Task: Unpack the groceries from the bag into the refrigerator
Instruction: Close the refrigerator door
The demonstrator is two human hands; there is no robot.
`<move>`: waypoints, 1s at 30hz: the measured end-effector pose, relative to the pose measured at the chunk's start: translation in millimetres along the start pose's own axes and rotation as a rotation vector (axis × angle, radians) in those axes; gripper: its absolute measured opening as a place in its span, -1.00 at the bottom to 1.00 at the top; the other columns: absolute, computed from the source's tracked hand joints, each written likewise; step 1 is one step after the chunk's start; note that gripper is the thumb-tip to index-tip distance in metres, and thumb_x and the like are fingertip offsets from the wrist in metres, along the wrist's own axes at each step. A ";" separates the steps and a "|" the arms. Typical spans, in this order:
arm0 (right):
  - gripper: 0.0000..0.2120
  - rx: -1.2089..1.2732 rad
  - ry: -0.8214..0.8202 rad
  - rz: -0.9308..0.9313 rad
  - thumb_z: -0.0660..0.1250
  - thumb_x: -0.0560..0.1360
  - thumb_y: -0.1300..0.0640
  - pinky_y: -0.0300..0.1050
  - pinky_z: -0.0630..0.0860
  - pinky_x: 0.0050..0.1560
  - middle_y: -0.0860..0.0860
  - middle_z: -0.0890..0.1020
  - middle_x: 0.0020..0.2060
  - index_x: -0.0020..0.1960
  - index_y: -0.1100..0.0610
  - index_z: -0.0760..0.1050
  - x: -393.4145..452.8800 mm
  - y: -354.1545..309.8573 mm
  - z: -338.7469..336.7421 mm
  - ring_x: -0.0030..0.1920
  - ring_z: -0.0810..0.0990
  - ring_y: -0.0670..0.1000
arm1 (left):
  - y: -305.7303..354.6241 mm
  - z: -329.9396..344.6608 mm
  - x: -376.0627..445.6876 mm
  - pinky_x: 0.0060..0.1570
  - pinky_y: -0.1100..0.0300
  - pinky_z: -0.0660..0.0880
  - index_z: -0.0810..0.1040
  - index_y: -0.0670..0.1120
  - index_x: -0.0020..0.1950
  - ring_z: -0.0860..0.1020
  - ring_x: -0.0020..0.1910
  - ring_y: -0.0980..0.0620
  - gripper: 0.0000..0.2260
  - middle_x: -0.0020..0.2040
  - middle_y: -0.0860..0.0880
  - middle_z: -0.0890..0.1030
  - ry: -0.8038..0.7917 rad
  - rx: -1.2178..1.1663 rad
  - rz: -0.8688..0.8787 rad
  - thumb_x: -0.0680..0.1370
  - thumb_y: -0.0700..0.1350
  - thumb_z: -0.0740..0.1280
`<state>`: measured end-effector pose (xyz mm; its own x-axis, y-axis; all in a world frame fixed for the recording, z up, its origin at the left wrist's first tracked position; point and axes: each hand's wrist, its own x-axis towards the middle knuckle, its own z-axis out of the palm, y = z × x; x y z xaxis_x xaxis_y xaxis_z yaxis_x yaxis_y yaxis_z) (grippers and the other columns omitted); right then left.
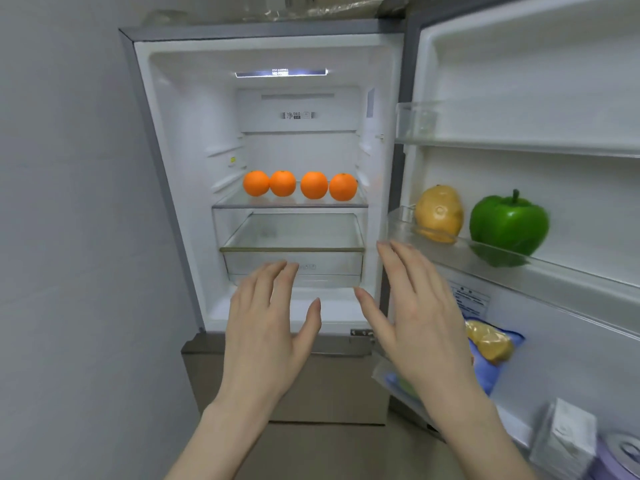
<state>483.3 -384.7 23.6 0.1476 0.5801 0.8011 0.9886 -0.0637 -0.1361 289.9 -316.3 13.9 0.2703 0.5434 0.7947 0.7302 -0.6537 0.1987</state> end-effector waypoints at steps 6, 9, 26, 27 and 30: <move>-0.41 -0.069 0.018 0.008 0.21 0.67 -0.19 0.12 0.35 0.51 0.09 0.48 0.48 0.57 0.14 0.35 -31.2 2.3 -52.5 0.50 0.42 0.14 | 31.8 -28.8 -26.8 0.35 -0.05 0.44 0.50 -0.16 0.44 0.49 0.38 -0.12 -0.54 0.36 -0.08 0.54 0.009 -0.063 0.039 0.62 0.06 0.32; -0.42 -0.164 0.056 0.041 0.21 0.65 -0.18 0.18 0.28 0.55 0.12 0.51 0.45 0.53 0.16 0.41 -53.5 10.8 -80.2 0.50 0.43 0.19 | 55.0 -33.8 -39.2 0.35 0.00 0.41 0.51 -0.16 0.43 0.49 0.37 -0.11 -0.55 0.34 -0.08 0.55 0.003 -0.122 0.051 0.62 0.06 0.32; -0.43 -0.170 0.204 0.286 0.19 0.65 -0.19 0.13 0.40 0.42 0.09 0.47 0.47 0.52 0.15 0.42 -164.3 147.2 -250.6 0.45 0.46 0.12 | 275.6 -21.5 -65.1 0.35 -0.06 0.42 0.51 -0.17 0.41 0.50 0.35 -0.17 -0.54 0.33 -0.11 0.55 -0.026 -0.355 0.251 0.62 0.08 0.30; -0.43 -0.140 0.211 0.297 0.18 0.65 -0.19 0.11 0.39 0.42 0.07 0.46 0.48 0.53 0.13 0.41 -165.5 157.7 -258.2 0.47 0.45 0.10 | 290.5 -21.4 -62.9 0.35 -0.06 0.42 0.51 -0.18 0.42 0.50 0.36 -0.17 -0.54 0.33 -0.12 0.55 -0.012 -0.354 0.254 0.62 0.07 0.31; -0.38 -0.068 0.179 0.350 0.16 0.65 -0.23 0.08 0.33 0.49 0.01 0.34 0.56 0.61 0.06 0.28 -165.7 194.4 -277.1 0.55 0.34 0.05 | 333.7 -22.8 -56.9 0.36 -0.05 0.42 0.49 -0.19 0.45 0.49 0.38 -0.16 -0.52 0.36 -0.13 0.54 0.046 -0.350 0.263 0.62 0.06 0.32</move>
<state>658.8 -718.1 26.0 0.4725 0.3631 0.8031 0.8764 -0.2897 -0.3846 503.9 -577.3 48.0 0.3846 0.3156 0.8674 0.3817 -0.9100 0.1619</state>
